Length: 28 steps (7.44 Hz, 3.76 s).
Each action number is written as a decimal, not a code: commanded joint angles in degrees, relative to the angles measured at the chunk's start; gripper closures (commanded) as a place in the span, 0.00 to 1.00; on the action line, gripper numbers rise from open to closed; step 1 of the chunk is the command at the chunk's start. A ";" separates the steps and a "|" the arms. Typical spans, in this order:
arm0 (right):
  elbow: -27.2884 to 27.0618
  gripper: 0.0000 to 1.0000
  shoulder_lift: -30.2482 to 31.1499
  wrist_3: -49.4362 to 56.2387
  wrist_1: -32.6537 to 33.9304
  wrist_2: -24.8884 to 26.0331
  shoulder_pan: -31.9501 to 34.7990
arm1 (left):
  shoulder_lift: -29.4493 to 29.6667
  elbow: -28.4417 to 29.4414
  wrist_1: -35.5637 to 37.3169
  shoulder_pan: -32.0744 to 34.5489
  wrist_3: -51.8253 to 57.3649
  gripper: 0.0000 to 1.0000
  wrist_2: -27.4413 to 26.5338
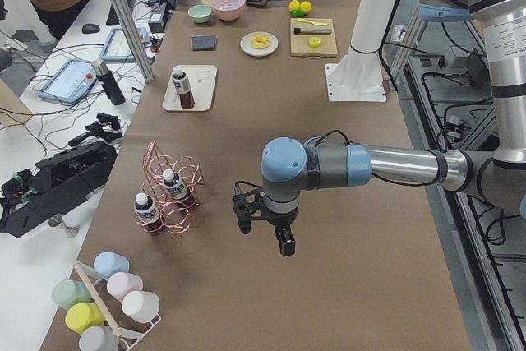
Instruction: Place donut on tray
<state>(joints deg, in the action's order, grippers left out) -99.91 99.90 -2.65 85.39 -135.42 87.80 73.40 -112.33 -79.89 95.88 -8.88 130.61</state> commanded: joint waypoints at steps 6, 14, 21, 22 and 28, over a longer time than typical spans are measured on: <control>-0.11 0.00 1.44 -0.08 0.30 -3.27 0.26 | -0.18 0.54 0.00 0.01 0.00 0.02 0.00; -11.27 0.00 -7.75 -43.90 -1.63 -2.75 -16.49 | -0.89 0.27 -0.09 -0.34 0.00 0.02 0.09; -9.16 0.32 -21.32 -75.39 -1.72 16.12 -43.47 | -0.45 1.24 0.00 -0.61 0.00 0.02 0.09; -7.34 0.33 -21.15 -77.66 -4.59 20.33 -46.81 | -0.62 1.24 0.00 -0.61 0.00 0.02 0.09; -4.94 0.51 -17.72 -79.35 -13.23 20.55 -49.31 | -0.98 1.15 0.00 -0.52 0.09 0.02 0.09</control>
<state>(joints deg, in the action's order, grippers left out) -104.74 81.71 -81.80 72.44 -114.84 38.57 72.47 -111.14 -79.93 95.35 -8.79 130.69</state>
